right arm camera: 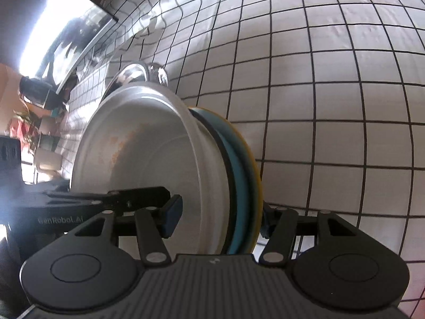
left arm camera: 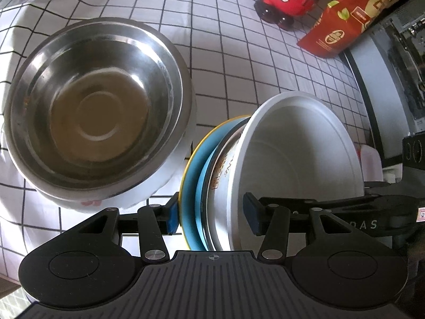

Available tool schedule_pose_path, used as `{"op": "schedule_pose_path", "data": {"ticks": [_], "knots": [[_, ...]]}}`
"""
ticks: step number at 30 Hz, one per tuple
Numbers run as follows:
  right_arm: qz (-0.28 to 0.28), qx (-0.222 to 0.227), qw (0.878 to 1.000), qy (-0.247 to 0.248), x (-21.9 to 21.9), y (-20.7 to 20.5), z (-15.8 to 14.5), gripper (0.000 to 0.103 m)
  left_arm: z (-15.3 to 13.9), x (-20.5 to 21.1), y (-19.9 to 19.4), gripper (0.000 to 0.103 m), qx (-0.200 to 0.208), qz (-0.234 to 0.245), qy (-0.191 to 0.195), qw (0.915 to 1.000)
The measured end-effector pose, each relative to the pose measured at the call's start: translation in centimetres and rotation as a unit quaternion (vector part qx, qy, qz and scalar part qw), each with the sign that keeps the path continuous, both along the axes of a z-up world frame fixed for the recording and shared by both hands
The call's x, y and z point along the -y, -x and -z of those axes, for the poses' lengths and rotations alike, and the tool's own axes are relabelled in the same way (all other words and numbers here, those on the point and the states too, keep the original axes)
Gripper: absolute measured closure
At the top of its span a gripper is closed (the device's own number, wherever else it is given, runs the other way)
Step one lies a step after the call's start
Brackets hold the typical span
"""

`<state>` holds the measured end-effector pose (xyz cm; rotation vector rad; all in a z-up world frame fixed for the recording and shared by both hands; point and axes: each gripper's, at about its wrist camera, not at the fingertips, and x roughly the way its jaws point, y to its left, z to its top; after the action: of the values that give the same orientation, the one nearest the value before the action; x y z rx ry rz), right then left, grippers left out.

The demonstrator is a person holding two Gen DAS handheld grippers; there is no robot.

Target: Organize plates and bowls

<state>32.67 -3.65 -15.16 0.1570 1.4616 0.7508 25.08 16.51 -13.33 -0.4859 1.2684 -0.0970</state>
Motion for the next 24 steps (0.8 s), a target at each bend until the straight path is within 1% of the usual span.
{"op": "schedule_pose_path", "data": {"ticks": [3, 7, 14, 17, 20, 24], "knots": [[0.01, -0.005, 1.0, -0.002, 0.2, -0.2, 0.0, 0.045, 0.1, 0.0, 0.3, 0.05, 0.0, 0.003, 0.007, 1.0], [0.01, 0.003, 1.0, 0.002, 0.0, -0.5, -0.2, 0.045, 0.1, -0.1, 0.4, 0.05, -0.001, 0.008, 0.011, 0.9999], [0.007, 0.006, 1.0, 0.0, 0.1, -0.6, -0.2, 0.044, 0.1, 0.0, 0.5, 0.05, -0.002, 0.008, 0.008, 0.9999], [0.004, 0.009, 1.0, -0.001, 0.1, -0.7, -0.2, 0.044, 0.0, 0.2, 0.3, 0.05, -0.001, 0.009, 0.0, 1.0], [0.004, 0.014, 1.0, -0.003, -0.1, -0.8, -0.2, 0.044, 0.1, 0.1, 0.1, 0.05, 0.001, 0.004, -0.002, 1.0], [0.0, 0.028, 1.0, 0.003, -0.6, -1.1, -0.5, 0.044, 0.2, -0.4, -0.3, 0.05, 0.005, -0.009, 0.006, 0.9999]]}}
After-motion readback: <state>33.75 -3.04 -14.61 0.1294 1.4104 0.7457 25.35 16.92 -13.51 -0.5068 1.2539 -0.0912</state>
